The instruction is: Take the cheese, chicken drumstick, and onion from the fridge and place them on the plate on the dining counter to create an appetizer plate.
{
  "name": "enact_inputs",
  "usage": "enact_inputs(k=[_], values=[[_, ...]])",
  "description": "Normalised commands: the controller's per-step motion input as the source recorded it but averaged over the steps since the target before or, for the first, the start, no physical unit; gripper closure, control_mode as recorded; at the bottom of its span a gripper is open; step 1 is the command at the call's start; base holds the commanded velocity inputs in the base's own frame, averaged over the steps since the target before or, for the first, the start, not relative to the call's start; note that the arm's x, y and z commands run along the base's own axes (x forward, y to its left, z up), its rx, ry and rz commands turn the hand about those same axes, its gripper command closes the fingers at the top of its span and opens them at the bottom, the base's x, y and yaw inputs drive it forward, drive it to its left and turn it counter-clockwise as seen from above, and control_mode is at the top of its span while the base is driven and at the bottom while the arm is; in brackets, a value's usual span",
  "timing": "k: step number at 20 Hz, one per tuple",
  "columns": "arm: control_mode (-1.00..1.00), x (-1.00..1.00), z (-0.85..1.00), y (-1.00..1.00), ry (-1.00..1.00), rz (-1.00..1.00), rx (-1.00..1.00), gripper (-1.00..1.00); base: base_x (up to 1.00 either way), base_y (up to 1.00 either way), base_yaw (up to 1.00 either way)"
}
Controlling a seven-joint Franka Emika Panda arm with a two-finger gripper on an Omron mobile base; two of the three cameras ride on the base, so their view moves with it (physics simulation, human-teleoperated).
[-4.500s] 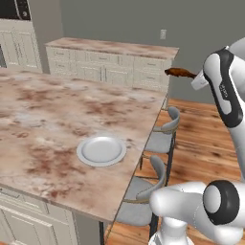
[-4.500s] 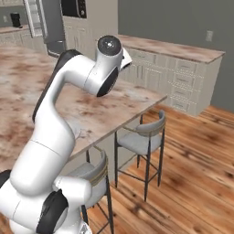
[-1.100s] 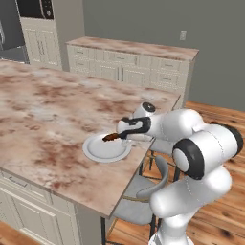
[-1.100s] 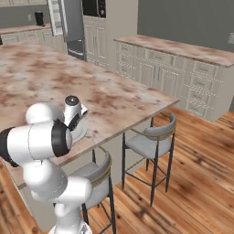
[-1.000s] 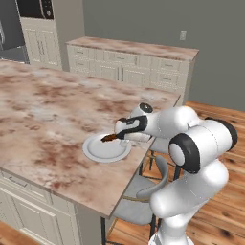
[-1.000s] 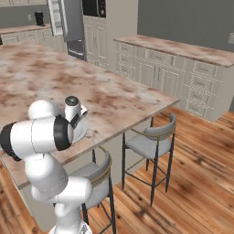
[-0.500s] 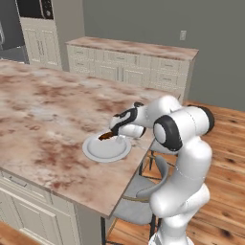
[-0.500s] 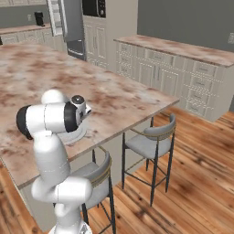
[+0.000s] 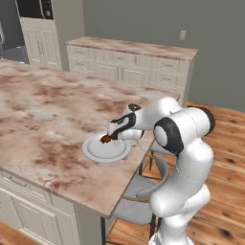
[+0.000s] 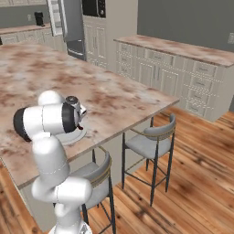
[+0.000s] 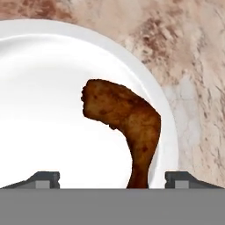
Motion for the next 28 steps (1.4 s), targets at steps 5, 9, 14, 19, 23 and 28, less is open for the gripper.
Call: enact_inputs(k=[5,9,14,19,23,28], values=[[-1.0,-0.96,0.92,-0.34,0.0,0.0,0.0,-1.0,0.0,0.0,0.0],[-1.0,-0.85,1.0,-0.85,0.0,-0.07,0.0,-1.0,0.0,0.0,0.0],[-1.0,-1.0,0.99,-0.74,0.06,-0.21,0.05,-1.0,0.0,0.0,0.0],[-1.0,-1.0,0.97,-0.53,0.03,-0.32,0.11,-1.0,0.0,0.0,0.0],[-1.0,-1.0,0.82,-0.36,0.0,-0.42,0.19,-1.0,0.0,0.0,0.0],[-1.0,-1.0,0.58,-0.21,-0.02,-0.29,0.19,-1.0,0.0,0.0,0.0]])
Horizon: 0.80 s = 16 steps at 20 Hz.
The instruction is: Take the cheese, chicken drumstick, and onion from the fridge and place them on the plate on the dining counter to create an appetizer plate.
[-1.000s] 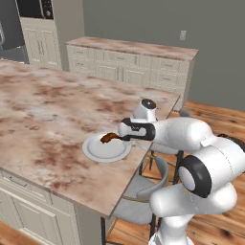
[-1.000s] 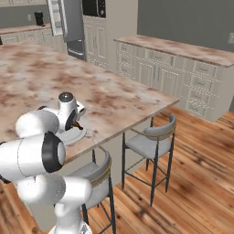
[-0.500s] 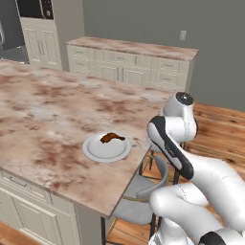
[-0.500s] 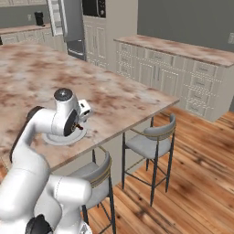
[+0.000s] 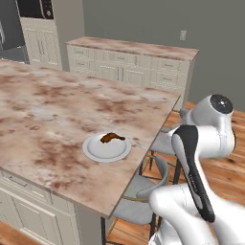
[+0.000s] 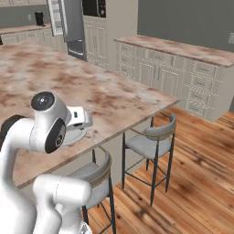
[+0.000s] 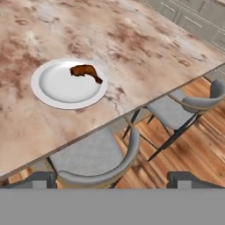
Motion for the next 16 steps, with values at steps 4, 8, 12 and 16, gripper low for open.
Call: enact_inputs(k=[4,8,12,16], values=[[-1.0,-0.95,0.63,-0.06,-0.07,-0.17,0.21,-1.0,0.0,0.0,0.0],[-1.0,-0.56,0.42,0.1,-0.07,-0.03,0.03,-1.0,0.0,0.0,0.0],[-1.0,0.02,0.01,0.21,-0.01,-0.01,0.0,-1.0,0.0,0.0,0.0],[1.0,0.0,0.0,0.01,-0.01,-0.01,0.0,-1.0,-0.65,0.08,-0.02]])
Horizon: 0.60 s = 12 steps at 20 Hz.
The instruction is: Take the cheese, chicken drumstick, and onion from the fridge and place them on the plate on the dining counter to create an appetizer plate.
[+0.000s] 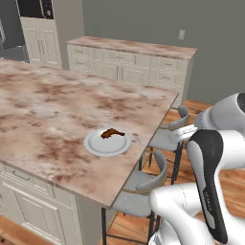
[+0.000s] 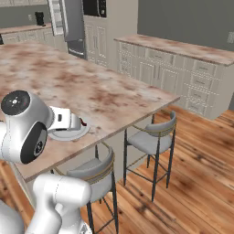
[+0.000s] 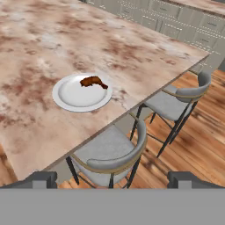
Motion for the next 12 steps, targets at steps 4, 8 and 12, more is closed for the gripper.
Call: enact_inputs(k=[4,8,12], values=[[1.0,0.0,0.0,0.0,0.0,0.0,0.0,-1.0,-1.0,0.38,0.0],[1.0,0.0,0.0,0.0,0.0,0.0,0.0,-1.0,-1.0,0.87,0.03],[1.0,0.0,0.0,0.0,0.0,0.0,0.0,-1.0,-0.51,1.0,0.08]])
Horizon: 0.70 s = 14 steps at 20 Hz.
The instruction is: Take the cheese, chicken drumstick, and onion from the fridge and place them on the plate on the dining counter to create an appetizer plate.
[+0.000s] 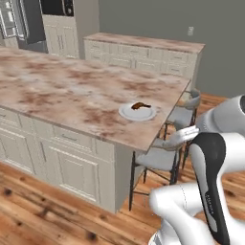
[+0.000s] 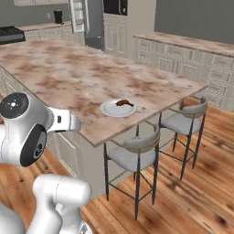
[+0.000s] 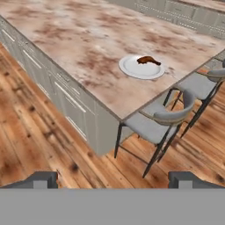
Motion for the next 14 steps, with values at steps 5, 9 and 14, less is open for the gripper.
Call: enact_inputs(k=[5,9,14], values=[[1.0,0.0,0.0,0.0,0.0,0.0,0.0,-1.0,0.18,1.0,0.02],[1.0,0.0,0.0,0.0,0.0,0.0,0.0,-1.0,0.72,1.0,0.21],[1.0,0.0,0.0,0.0,0.0,0.0,0.0,-1.0,0.87,1.0,0.09]])
